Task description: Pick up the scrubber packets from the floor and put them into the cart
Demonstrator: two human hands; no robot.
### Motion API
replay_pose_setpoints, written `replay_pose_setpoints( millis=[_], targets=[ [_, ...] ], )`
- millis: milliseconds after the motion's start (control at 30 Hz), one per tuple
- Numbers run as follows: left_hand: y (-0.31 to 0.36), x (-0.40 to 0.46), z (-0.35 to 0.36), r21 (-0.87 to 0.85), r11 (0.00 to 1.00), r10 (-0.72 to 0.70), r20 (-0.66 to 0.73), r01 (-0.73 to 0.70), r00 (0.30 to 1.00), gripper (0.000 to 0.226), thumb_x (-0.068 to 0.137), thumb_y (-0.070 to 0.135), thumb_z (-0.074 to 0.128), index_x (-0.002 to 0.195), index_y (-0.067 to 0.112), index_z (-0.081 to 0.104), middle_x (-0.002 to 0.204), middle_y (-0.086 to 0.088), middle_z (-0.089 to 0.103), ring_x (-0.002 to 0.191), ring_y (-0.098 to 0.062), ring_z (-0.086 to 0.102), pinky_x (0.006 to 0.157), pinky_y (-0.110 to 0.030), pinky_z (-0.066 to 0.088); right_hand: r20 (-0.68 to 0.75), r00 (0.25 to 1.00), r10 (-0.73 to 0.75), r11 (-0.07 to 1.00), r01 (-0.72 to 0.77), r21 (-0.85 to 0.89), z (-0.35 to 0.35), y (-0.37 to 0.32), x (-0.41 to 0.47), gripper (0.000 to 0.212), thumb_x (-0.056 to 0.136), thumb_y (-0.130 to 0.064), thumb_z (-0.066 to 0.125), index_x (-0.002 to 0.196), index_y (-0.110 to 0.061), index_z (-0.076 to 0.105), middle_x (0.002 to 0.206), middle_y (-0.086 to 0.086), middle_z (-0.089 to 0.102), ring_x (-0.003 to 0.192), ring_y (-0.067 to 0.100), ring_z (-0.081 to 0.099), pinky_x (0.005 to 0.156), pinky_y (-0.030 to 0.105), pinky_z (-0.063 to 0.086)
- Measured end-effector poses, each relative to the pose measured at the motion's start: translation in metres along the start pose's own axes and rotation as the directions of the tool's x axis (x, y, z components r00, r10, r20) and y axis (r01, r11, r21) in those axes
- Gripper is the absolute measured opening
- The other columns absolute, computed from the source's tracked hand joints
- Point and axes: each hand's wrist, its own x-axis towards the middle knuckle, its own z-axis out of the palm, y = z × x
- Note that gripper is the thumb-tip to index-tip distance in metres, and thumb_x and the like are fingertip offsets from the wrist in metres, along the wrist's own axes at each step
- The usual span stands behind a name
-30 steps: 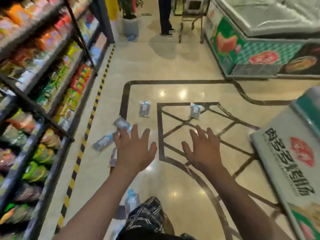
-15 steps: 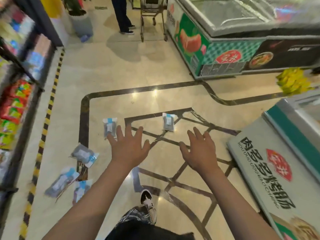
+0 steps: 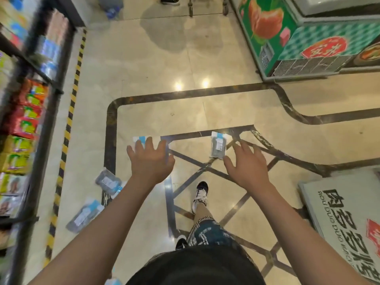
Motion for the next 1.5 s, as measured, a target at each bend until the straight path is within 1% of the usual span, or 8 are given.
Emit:
replay_pose_setpoints(
  millis=[333,533,667,833,1100,1167,1333,1500],
  targets=[
    [-0.007,0.178,0.020,-0.066,0.982,-0.165,0.186,0.180,0.969,0.062,0.101,0.058,0.033,0.155,0.028,0.030,0.165,-0.012,0.026,0.150,-0.042,0.024,0.119,-0.066,0.012,0.121,0.984,-0.129,0.991,0.131,-0.012,0.030,-0.023,0.213,0.084,0.089,-0.065,0.018,0.147,-0.015,0.052,0.159,0.012,0.045,0.144,0.042,0.041,0.119,0.054,0.033],
    [-0.032,0.278,0.099,-0.021,0.960,-0.261,0.299,0.280,0.918,0.059,0.100,0.056,0.036,0.150,0.025,0.037,0.155,-0.014,0.039,0.140,-0.040,0.037,0.115,-0.062,0.023,0.279,0.956,-0.093,0.989,0.122,-0.087,0.114,-0.026,0.308,0.055,0.099,-0.052,0.044,0.136,-0.013,0.058,0.146,0.012,0.054,0.132,0.045,0.048,0.101,0.051,0.049],
    [-0.061,0.351,0.213,-0.020,0.942,-0.300,0.395,0.334,0.869,0.062,0.099,0.057,0.037,0.152,0.027,0.033,0.159,-0.015,0.035,0.143,-0.041,0.035,0.116,-0.063,0.025,0.401,0.914,-0.065,0.983,0.127,-0.131,0.230,-0.017,0.368,0.054,0.096,-0.052,0.047,0.125,-0.010,0.065,0.128,0.014,0.067,0.108,0.045,0.063,0.081,0.048,0.059],
    [-0.111,0.451,0.405,-0.009,0.909,-0.368,0.455,0.417,0.811,0.072,0.101,0.061,0.036,0.161,0.027,0.014,0.164,-0.019,0.025,0.145,-0.044,0.032,0.116,-0.061,0.028,0.506,0.862,0.023,0.994,0.037,-0.107,0.421,0.013,0.455,0.063,0.097,-0.064,0.031,0.139,-0.023,0.054,0.145,0.007,0.057,0.129,0.039,0.058,0.098,0.055,0.056],
    [-0.209,0.545,0.624,-0.189,0.777,-0.508,0.377,0.601,0.775,0.085,0.078,0.062,0.045,0.155,0.031,0.030,0.163,-0.027,0.015,0.144,-0.055,0.027,0.120,-0.059,0.025,0.372,0.825,0.425,0.899,-0.431,-0.071,0.632,0.099,0.577,0.084,0.099,-0.056,0.050,0.162,-0.035,-0.001,0.173,0.011,0.002,0.158,0.044,0.005,0.123,0.063,0.011],
    [-0.217,0.552,0.650,-0.235,0.736,-0.547,0.348,0.635,0.761,0.084,0.080,0.061,0.053,0.155,0.030,0.029,0.163,-0.026,0.015,0.146,-0.053,0.025,0.122,-0.058,0.023,0.376,0.795,0.476,0.858,-0.514,0.002,0.653,0.109,0.582,0.082,0.101,-0.051,0.052,0.164,-0.034,0.003,0.173,0.014,0.005,0.158,0.044,0.008,0.124,0.062,0.011],
    [-0.179,0.547,0.669,-0.222,0.695,-0.598,0.350,0.684,0.721,0.081,0.093,0.061,0.056,0.159,0.037,0.017,0.170,-0.016,-0.003,0.153,-0.049,0.010,0.122,-0.056,0.017,0.319,0.862,0.394,0.914,-0.404,-0.037,0.670,0.074,0.558,0.066,0.099,-0.049,0.051,0.158,-0.035,0.023,0.162,0.016,0.028,0.144,0.056,0.031,0.116,0.070,0.030],
    [-0.103,0.533,0.657,-0.307,0.708,-0.486,0.441,0.636,0.755,0.068,0.096,0.051,0.055,0.156,0.042,0.025,0.165,-0.017,0.009,0.144,-0.048,0.024,0.117,-0.056,0.026,0.363,0.896,0.254,0.933,-0.326,0.152,0.675,0.023,0.538,0.051,0.100,-0.039,0.053,0.150,-0.032,0.042,0.153,0.014,0.037,0.138,0.046,0.040,0.113,0.059,0.036]
  ],
)
